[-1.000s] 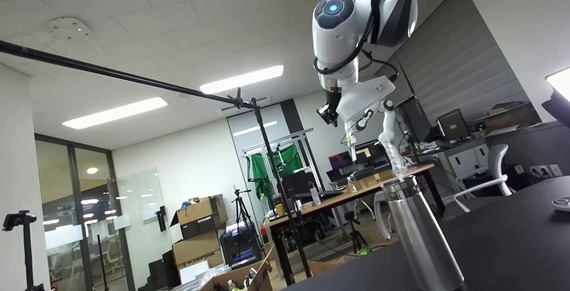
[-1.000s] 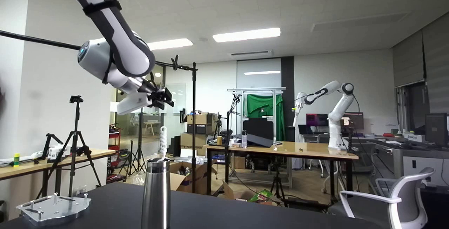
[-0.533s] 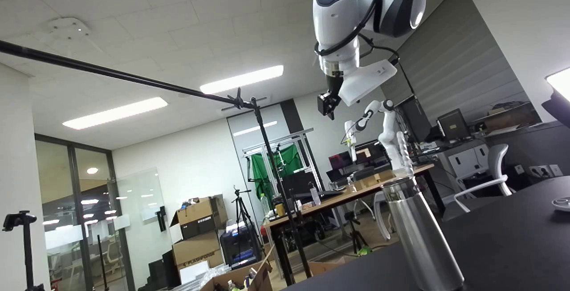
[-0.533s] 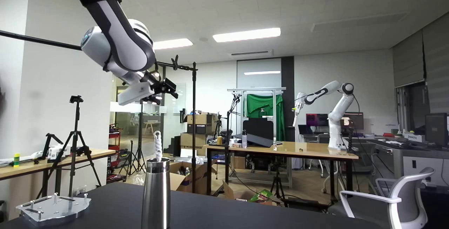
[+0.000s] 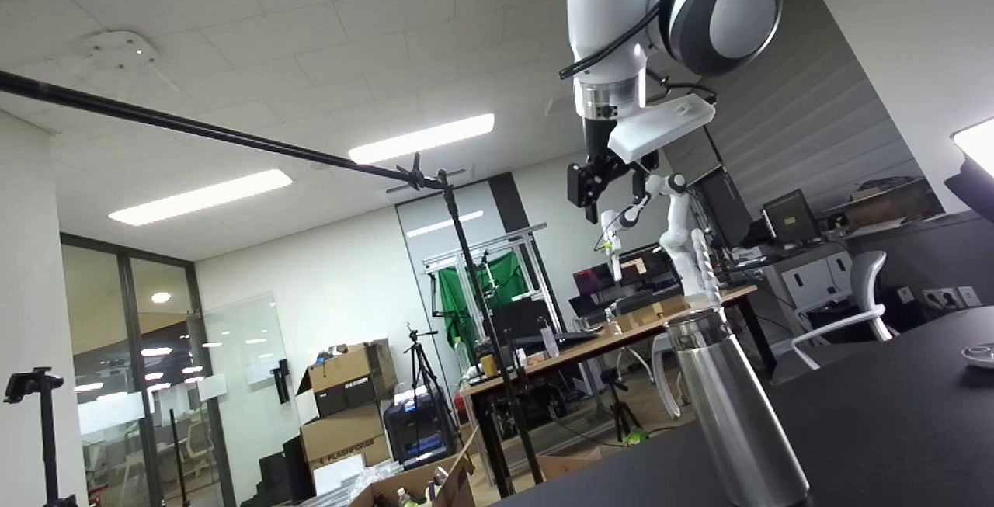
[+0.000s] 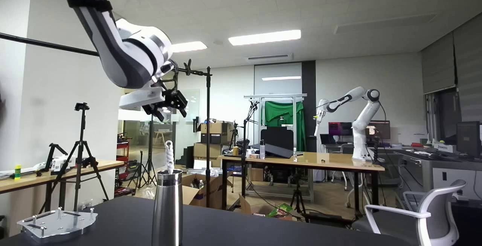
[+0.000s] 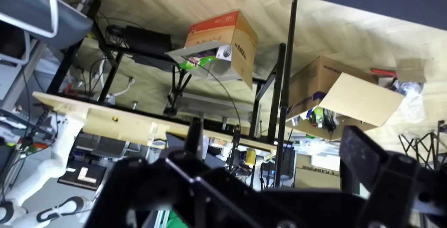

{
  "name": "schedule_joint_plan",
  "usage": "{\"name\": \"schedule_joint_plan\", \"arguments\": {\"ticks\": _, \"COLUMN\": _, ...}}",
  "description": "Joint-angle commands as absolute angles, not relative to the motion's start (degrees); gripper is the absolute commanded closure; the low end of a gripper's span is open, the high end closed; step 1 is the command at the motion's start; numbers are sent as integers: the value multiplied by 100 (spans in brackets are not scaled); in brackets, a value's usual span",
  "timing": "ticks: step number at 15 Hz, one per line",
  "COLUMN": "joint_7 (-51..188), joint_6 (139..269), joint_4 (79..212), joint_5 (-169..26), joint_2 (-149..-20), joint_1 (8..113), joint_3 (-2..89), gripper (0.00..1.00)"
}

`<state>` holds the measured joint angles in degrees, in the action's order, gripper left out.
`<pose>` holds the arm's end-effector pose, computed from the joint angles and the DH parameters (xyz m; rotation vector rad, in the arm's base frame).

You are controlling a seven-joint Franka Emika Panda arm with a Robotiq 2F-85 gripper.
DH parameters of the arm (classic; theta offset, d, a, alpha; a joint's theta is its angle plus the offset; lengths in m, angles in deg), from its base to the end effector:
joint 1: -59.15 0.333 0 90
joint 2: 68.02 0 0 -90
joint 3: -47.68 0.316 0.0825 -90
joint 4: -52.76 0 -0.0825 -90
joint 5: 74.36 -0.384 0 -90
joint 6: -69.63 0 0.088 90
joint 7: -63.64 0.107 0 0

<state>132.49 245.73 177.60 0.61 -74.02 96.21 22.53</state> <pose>0.5288 0.1951 0.3940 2.7737 0.4285 1.2787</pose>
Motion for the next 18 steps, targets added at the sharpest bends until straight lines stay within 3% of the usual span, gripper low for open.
{"name": "schedule_joint_plan", "arguments": {"ticks": 1, "joint_7": 11831, "joint_6": 24134, "joint_4": 18304, "joint_5": -1567, "joint_2": -7109, "joint_1": 9167, "joint_3": 2953, "gripper": 0}}
{"name": "schedule_joint_plan", "arguments": {"ticks": 10, "joint_7": 9291, "joint_6": 22552, "joint_4": 17853, "joint_5": -4569, "joint_2": -6633, "joint_1": 9118, "joint_3": 3480, "gripper": 0}}
{"name": "schedule_joint_plan", "arguments": {"ticks": 11, "joint_7": 9007, "joint_6": 22457, "joint_4": 17815, "joint_5": -4894, "joint_2": -6594, "joint_1": 8304, "joint_3": 4311, "gripper": 0}}
{"name": "schedule_joint_plan", "arguments": {"ticks": 18, "joint_7": 7128, "joint_6": 21950, "joint_4": 17552, "joint_5": -7335, "joint_2": -6626, "joint_1": 7438, "joint_3": 5249, "gripper": 0}}
